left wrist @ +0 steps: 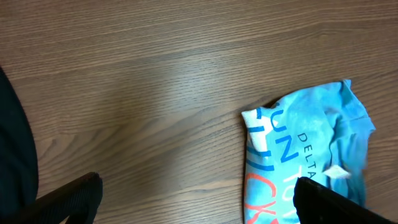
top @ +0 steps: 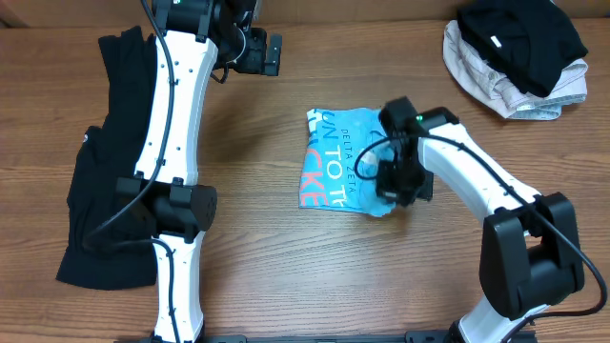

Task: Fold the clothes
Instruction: 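Grasp the folded blue shirt's right edge with the right gripper and lift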

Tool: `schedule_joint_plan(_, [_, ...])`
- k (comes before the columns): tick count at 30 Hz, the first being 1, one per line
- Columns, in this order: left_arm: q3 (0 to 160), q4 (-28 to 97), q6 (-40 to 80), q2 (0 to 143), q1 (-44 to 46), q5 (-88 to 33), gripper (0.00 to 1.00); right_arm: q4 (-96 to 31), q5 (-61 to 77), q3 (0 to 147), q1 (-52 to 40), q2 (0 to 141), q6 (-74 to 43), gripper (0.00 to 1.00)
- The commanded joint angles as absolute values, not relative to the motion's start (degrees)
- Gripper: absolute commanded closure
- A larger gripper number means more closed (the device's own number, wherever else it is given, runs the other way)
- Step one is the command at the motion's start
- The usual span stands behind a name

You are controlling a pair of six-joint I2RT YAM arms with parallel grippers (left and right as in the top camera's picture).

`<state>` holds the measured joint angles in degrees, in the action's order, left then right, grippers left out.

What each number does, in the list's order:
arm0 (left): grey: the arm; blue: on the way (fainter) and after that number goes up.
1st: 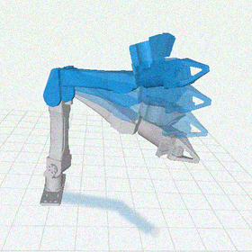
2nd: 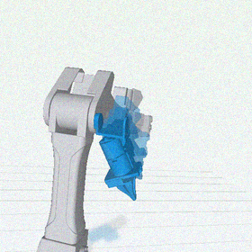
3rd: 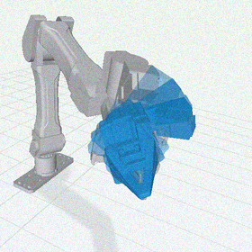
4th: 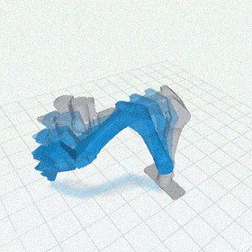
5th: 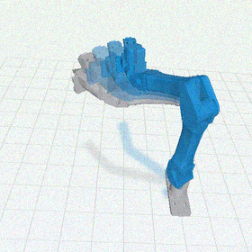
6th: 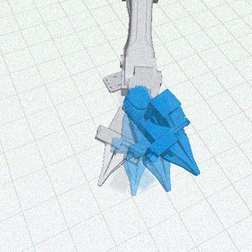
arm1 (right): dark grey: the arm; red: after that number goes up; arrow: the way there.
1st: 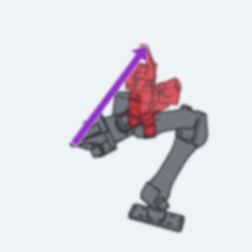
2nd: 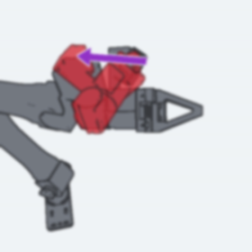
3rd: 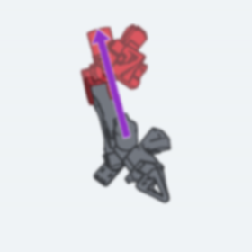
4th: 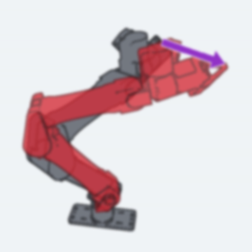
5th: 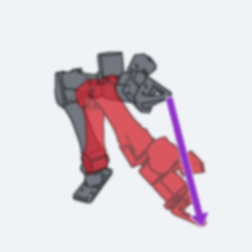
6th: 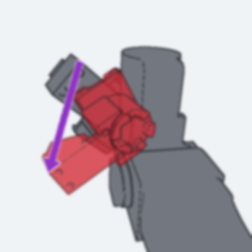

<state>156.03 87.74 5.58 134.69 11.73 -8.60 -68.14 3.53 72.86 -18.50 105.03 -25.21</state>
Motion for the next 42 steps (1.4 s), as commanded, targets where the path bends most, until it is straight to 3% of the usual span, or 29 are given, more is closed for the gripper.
schedule_joint_plan(1, [155.76, 87.90, 4.23, 133.97, 11.49, -7.01, 0.00, -68.01, 6.57, 69.47, -17.80, 104.01, -25.63, 0.96])
schedule_joint_plan(11, [155.76, 88.25, 3.22, 133.99, 11.49, -6.85, 0.00, -68.23, 7.68, 68.64, -11.86, 101.58, -21.52, 0.93])
schedule_joint_plan(13, [155.76, 88.20, 2.94, 133.99, 11.49, -6.85, 0.01, -68.51, 10.26, 68.64, -10.20, 100.77, -16.86, 0.78])
schedule_joint_plan(16, [155.76, 88.03, 2.94, 133.99, 11.49, -6.85, 0.00, -68.49, 11.70, 68.73, -8.32, 100.03, -13.58, 0.36])
schedule_joint_plan(17, [155.76, 88.03, 2.92, 133.99, 11.49, -6.83, 0.00, -68.05, 11.70, 68.82, -7.73, 99.96, -13.41, 0.28])
schedule_joint_plan(20, [155.76, 88.05, 2.96, 133.99, 11.49, -5.39, 0.00, -65.19, 12.19, 69.06, -6.39, 99.96, -12.75, 0.21])
schedule_joint_plan(29, [155.76, 88.05, 2.96, 134.21, 11.49, -4.27, 0.00, -46.46, 21.12, 68.99, -6.70, 100.92, -9.26, 0.17])
schedule_joint_plan(42, [155.76, 88.42, 2.98, 134.67, 11.49, -4.27, 0.00, -41.04, 22.28, 68.82, -6.74, 108.27, -8.49, 0.18])
